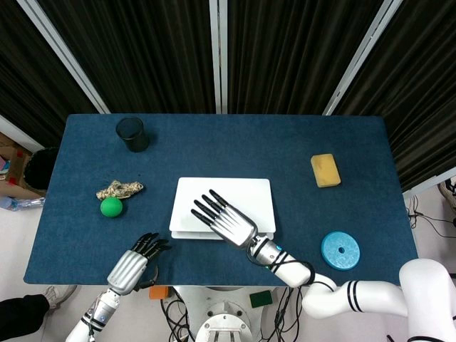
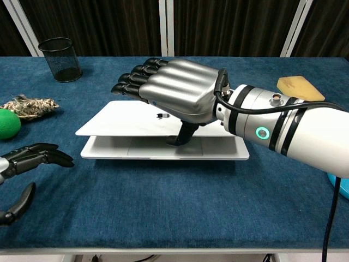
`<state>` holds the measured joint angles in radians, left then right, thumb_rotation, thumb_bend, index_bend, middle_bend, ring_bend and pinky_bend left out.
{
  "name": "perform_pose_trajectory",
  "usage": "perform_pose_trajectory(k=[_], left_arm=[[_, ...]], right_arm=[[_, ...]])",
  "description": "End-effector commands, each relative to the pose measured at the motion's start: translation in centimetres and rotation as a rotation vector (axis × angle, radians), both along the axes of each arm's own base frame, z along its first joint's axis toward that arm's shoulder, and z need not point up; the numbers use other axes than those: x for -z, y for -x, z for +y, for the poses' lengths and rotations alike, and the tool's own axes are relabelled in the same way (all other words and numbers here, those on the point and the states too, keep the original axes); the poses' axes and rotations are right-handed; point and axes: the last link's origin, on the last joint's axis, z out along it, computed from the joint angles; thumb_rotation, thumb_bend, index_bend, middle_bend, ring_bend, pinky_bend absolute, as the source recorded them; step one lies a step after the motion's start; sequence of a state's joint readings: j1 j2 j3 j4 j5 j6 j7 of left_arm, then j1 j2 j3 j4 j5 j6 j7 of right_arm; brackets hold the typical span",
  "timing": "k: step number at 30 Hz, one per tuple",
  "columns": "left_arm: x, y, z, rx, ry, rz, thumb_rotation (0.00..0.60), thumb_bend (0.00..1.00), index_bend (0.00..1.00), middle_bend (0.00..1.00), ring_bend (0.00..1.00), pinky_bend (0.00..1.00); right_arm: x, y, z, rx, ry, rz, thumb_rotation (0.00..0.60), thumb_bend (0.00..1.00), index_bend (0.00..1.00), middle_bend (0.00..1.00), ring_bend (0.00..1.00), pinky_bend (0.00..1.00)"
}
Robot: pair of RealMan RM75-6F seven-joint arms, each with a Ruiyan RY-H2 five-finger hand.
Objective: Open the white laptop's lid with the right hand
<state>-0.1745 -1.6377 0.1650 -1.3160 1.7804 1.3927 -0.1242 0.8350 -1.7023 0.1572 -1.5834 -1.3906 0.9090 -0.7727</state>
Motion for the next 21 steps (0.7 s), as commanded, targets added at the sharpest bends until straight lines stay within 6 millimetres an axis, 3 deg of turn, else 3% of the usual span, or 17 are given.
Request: perform_pose_trajectory(k=[1,21], left_arm=[[-0.2,-0.1,-0.1,0.0,-0.013,-0.016,0.278,0.66,0.21,0.14,0.03,0.07],[2.3,-2.3,3.0,0.044,0.05,-0.023,0.276,0.66,0.2,0.11,0.03,0.07]], right_arm=[[0.0,-0.1,-0.1,0.0,0.004,-0.001,0.6,1.0,0.0,0.0,0.0,0.0],[-0.3,-0.8,-0.7,-0.003,0.036,-0.001,0.6,1.0,0.0,0.0,0.0,0.0]])
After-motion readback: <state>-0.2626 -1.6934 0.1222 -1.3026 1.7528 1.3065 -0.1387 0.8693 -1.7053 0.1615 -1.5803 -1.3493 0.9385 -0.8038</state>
